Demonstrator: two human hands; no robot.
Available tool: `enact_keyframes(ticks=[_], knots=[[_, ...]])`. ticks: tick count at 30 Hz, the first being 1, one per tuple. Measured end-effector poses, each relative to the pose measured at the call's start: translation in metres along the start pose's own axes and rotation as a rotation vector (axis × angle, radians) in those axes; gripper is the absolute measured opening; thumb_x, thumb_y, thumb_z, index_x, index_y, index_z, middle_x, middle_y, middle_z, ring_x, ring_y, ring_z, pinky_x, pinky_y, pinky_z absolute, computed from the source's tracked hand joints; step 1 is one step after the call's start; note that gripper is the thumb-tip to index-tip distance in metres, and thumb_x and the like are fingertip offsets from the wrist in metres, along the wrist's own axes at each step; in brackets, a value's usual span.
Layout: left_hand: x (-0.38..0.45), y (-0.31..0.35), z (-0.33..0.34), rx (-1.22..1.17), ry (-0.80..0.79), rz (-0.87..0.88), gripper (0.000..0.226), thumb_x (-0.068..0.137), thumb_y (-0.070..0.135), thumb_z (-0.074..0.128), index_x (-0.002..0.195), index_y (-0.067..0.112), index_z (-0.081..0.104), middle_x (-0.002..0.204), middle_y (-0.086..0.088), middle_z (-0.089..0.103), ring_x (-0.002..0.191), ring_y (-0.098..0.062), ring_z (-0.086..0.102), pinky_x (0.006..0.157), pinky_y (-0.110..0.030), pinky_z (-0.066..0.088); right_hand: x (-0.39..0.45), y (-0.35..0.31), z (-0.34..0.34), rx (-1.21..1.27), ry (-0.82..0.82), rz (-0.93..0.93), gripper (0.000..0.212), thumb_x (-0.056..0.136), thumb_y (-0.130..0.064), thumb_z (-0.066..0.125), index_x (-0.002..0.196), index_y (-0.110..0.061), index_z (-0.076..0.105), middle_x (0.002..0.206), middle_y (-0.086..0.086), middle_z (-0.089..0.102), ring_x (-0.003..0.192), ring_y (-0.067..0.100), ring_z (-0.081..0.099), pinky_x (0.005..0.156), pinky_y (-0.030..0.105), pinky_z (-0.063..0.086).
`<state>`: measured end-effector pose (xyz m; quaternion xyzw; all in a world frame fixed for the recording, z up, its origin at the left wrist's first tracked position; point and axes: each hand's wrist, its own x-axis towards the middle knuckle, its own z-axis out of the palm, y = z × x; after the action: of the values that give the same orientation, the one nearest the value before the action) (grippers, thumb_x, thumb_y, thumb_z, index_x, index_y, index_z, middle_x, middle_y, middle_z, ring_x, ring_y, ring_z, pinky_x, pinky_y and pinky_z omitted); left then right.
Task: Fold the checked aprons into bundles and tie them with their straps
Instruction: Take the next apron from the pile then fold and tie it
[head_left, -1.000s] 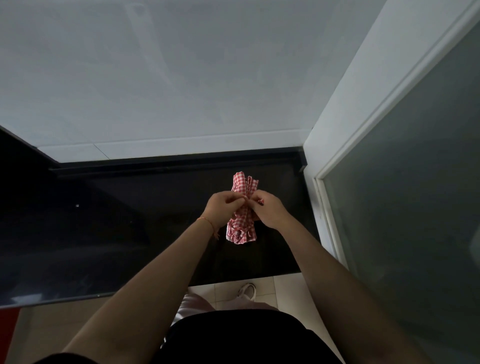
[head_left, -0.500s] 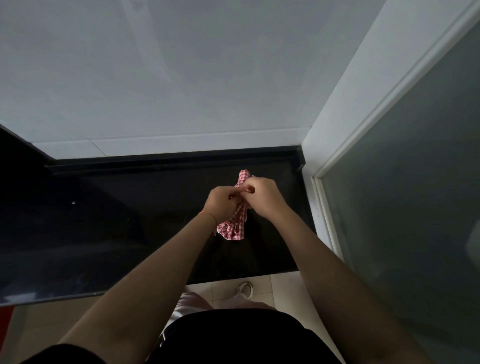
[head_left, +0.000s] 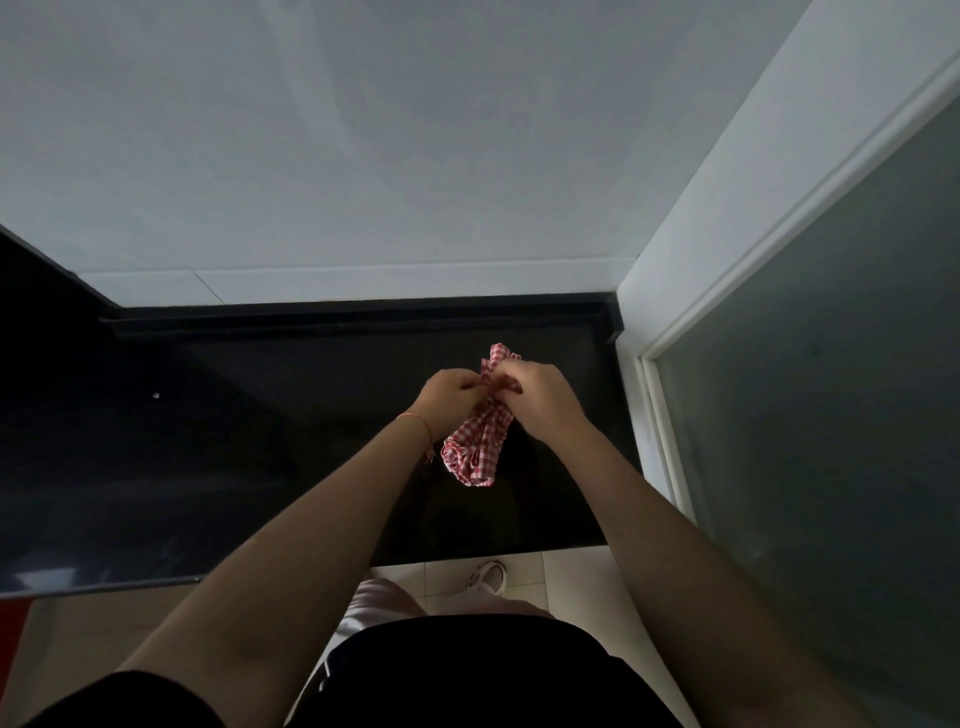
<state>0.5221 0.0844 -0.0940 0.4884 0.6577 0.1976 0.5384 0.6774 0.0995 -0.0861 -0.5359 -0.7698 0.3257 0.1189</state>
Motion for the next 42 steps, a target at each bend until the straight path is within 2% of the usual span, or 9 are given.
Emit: enact_keyframes(ticks=[4,11,14,17,22,26,33,38,42], knots=[[0.001,0.004,-0.003,0.007,-0.040,-0.024,0.024,0.102,0.019,0.049,0.105,0.003,0.067,0.088,-0.005,0.062,0.075,-0.011,0.055,0.067,-0.023,0.044,0.000,-0.003,0.003,-0.084,0.010,-0.073,0.018,0.100,-0.013,0.053,0.113,-0.013,0.066,0.105,0.005,0.070,0.097,0.018,0.066,0.087,0.033,0.055],[0.003,0.005,-0.004,-0.001,-0.053,-0.024,0.018,0.102,0.018,0.047,0.098,0.012,0.064,0.090,-0.003,0.061,0.079,-0.011,0.056,0.072,-0.024,0.044,0.004,-0.001,0.004,-0.069,-0.008,-0.072,0.023,0.102,-0.013,0.050,0.118,-0.014,0.065,0.108,0.006,0.069,0.098,0.018,0.066,0.088,0.030,0.053],[0.002,0.004,-0.004,0.003,-0.059,-0.017,0.020,0.102,0.018,0.048,0.104,0.009,0.066,0.098,-0.008,0.064,0.087,-0.015,0.058,0.079,-0.027,0.047,0.003,-0.001,0.004,-0.094,-0.026,-0.085,0.024,0.102,-0.014,0.049,0.121,-0.014,0.063,0.110,0.004,0.067,0.097,0.014,0.063,0.083,0.021,0.046],[-0.001,-0.001,-0.002,-0.043,-0.018,-0.020,0.021,0.099,0.023,0.055,0.101,0.010,0.071,0.097,-0.006,0.069,0.086,-0.013,0.061,0.077,-0.026,0.048,0.003,0.000,0.001,-0.098,-0.047,-0.107,0.016,0.102,-0.015,0.050,0.111,-0.013,0.063,0.097,-0.006,0.059,0.085,0.004,0.054,0.074,0.015,0.039],[-0.008,-0.008,-0.001,-0.253,0.124,-0.064,0.017,0.091,0.029,0.068,0.098,0.015,0.076,0.094,0.002,0.072,0.085,-0.009,0.065,0.065,-0.019,0.049,0.006,0.003,0.001,-0.087,-0.037,-0.065,0.009,0.092,-0.015,0.061,0.085,-0.012,0.056,0.079,0.002,0.059,0.069,0.015,0.058,0.065,0.033,0.053],[-0.005,-0.003,0.001,-0.199,0.052,-0.048,0.020,0.096,0.027,0.059,0.100,0.012,0.072,0.097,-0.004,0.069,0.085,-0.013,0.063,0.066,-0.022,0.050,0.008,0.002,0.000,0.016,0.015,-0.055,0.008,0.095,-0.013,0.060,0.102,-0.014,0.064,0.099,0.000,0.067,0.089,0.010,0.063,0.079,0.023,0.053],[0.005,0.005,0.003,-0.090,-0.007,-0.045,0.018,0.100,0.022,0.050,0.100,0.012,0.066,0.099,-0.004,0.063,0.090,-0.014,0.058,0.073,-0.025,0.044,0.010,0.006,-0.003,0.030,-0.038,0.007,0.012,0.097,-0.017,0.059,0.108,-0.015,0.064,0.103,0.002,0.068,0.093,0.011,0.064,0.084,0.025,0.054],[0.004,0.003,0.010,-0.124,0.034,-0.045,0.019,0.100,0.022,0.051,0.102,0.011,0.067,0.101,-0.006,0.064,0.094,-0.017,0.059,0.081,-0.029,0.048,0.007,0.007,0.002,0.147,0.020,0.122,0.011,0.096,-0.020,0.062,0.106,-0.014,0.065,0.101,-0.002,0.066,0.091,0.008,0.062,0.080,0.021,0.051],[0.003,0.003,0.009,-0.137,0.025,-0.043,0.020,0.099,0.020,0.052,0.104,0.011,0.069,0.102,-0.005,0.067,0.097,-0.017,0.061,0.081,-0.027,0.050,0.005,0.008,0.002,0.177,0.030,0.088,0.012,0.095,-0.016,0.061,0.106,-0.016,0.066,0.098,-0.002,0.067,0.087,0.006,0.061,0.073,0.015,0.046]])
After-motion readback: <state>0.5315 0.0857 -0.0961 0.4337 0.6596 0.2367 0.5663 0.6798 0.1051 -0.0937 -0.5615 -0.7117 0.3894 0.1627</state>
